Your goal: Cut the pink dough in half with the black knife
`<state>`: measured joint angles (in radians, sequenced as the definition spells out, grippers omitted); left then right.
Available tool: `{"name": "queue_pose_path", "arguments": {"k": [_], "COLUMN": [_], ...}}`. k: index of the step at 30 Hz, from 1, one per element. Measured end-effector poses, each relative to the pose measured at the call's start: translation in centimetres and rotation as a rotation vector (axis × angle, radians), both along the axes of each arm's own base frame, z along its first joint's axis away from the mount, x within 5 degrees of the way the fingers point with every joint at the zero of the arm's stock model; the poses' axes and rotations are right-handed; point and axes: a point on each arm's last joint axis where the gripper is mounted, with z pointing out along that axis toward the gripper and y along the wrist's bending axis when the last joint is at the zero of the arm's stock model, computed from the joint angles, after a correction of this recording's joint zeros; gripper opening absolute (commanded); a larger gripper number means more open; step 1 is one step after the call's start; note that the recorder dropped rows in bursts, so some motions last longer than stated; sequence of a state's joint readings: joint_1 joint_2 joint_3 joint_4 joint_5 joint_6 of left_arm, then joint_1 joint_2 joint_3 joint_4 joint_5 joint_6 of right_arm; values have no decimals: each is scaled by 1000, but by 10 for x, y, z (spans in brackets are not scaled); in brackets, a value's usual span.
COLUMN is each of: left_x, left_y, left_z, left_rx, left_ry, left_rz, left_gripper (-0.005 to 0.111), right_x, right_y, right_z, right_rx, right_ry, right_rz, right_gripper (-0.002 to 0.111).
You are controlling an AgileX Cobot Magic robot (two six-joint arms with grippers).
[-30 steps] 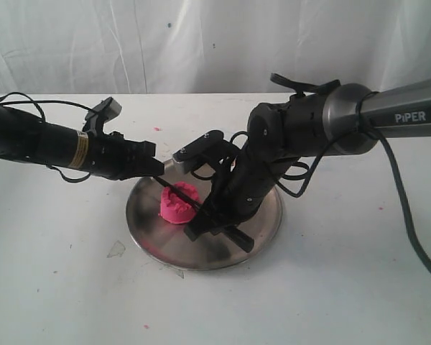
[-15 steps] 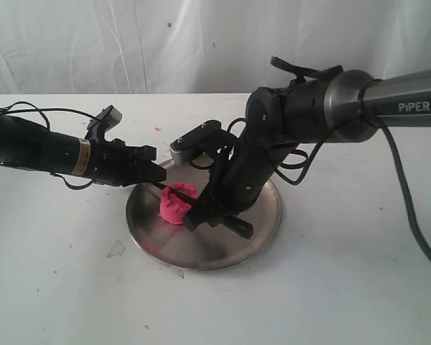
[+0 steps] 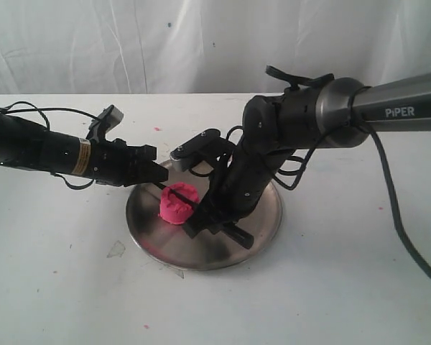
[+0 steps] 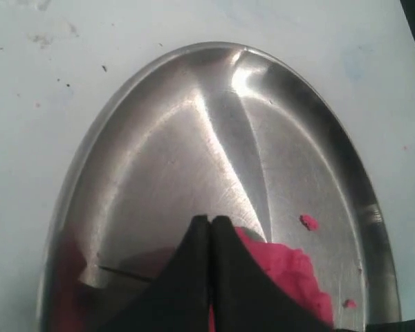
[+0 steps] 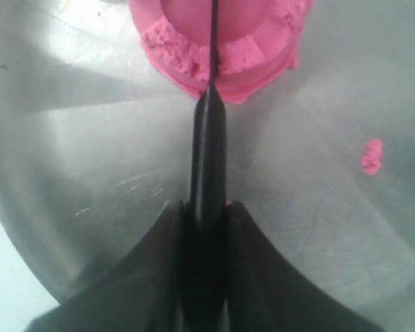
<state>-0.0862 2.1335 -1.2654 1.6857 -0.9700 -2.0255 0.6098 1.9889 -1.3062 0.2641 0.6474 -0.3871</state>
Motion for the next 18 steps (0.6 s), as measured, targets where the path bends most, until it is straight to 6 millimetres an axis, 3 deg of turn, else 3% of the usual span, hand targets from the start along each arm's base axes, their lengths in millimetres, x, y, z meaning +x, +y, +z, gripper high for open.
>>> {"name": "queue_pose_path", "arguments": {"k": [18], "left_x": [-1], "left_y": [0], "left_z": [-1], "left_rx": [8], "left_ry": [0], "left_rz": [-14], "left_gripper": [0], "right_x": [1], "right_y": [1], "right_z": [6], "right_rx": [4], "right_ry": [-17], "right_rz": [5], "right_gripper": [0]}}
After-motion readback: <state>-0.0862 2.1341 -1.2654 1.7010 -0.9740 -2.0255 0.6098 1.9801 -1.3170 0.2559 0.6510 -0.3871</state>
